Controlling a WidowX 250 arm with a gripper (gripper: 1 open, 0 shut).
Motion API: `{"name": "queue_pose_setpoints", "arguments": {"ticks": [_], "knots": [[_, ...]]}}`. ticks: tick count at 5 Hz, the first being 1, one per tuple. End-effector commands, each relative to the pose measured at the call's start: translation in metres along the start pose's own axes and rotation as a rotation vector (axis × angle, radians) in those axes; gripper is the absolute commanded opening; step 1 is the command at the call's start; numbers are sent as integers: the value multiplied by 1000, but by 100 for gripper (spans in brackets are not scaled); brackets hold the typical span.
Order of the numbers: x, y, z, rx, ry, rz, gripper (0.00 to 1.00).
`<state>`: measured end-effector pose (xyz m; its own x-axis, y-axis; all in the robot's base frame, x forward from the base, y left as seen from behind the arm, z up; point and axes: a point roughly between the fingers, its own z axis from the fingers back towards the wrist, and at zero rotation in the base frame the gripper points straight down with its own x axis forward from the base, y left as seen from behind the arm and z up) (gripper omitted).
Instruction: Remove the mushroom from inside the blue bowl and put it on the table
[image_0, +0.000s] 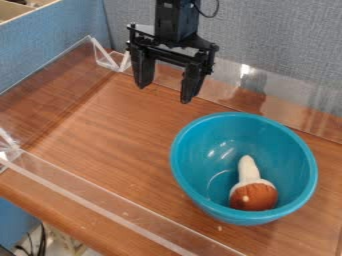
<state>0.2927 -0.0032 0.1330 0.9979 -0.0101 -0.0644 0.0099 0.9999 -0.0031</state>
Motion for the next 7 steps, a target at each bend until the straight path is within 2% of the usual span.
{"name": "queue_pose_setpoints", "arguments": {"ticks": [1, 2, 3, 4, 5, 6, 7], "knots": [[-3, -15, -4, -8, 1, -37, 100], [-7, -30, -8, -16, 3, -76, 100], [-12, -56, -18, -20, 4, -132, 100], [-20, -90, -27, -17, -15, -207, 100], [-27, -112, -42, -7, -26, -252, 100], [-26, -120, -61, -2, -20, -269, 100], [-26, -121, -70, 0, -20, -263, 100]]}}
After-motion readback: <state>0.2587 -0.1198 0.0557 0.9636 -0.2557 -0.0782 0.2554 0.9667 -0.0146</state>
